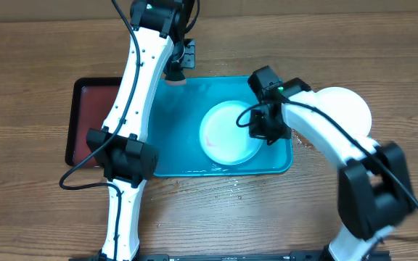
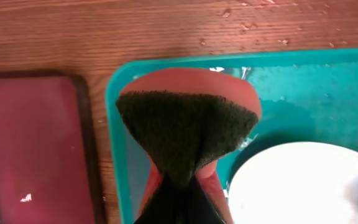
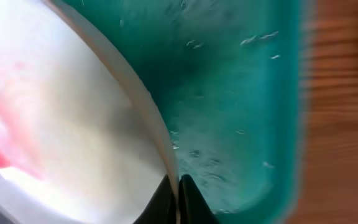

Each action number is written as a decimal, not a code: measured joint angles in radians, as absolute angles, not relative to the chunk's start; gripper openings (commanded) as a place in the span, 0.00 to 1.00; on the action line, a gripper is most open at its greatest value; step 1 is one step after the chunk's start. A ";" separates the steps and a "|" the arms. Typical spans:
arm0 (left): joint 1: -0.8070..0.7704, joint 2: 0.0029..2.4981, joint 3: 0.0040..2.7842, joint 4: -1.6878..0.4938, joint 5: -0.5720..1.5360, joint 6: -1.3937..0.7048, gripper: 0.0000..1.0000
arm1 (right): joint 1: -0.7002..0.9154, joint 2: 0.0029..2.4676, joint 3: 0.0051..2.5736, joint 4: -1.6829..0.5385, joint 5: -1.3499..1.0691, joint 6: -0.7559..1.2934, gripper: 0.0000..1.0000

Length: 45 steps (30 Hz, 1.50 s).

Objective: Clean dirty plates on tray and stack at the side
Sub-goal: 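Lift the sponge away and carry the white plate right with the right gripper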

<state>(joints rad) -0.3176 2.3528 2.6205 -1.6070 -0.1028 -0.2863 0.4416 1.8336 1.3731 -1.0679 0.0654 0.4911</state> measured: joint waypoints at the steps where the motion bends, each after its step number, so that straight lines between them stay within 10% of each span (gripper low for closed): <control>1: -0.319 2.353 2.621 -1.607 -0.096 -0.286 0.04 | 0.458 1.792 1.373 -1.089 0.128 0.501 0.04; 21: -0.321 2.353 2.621 -1.631 -0.063 -0.286 0.04 | 0.960 1.627 1.373 -1.493 1.131 0.905 0.04; 45: -0.321 2.353 2.621 -1.639 -0.063 -0.286 0.04 | 0.761 1.627 1.373 -1.386 1.004 1.130 0.04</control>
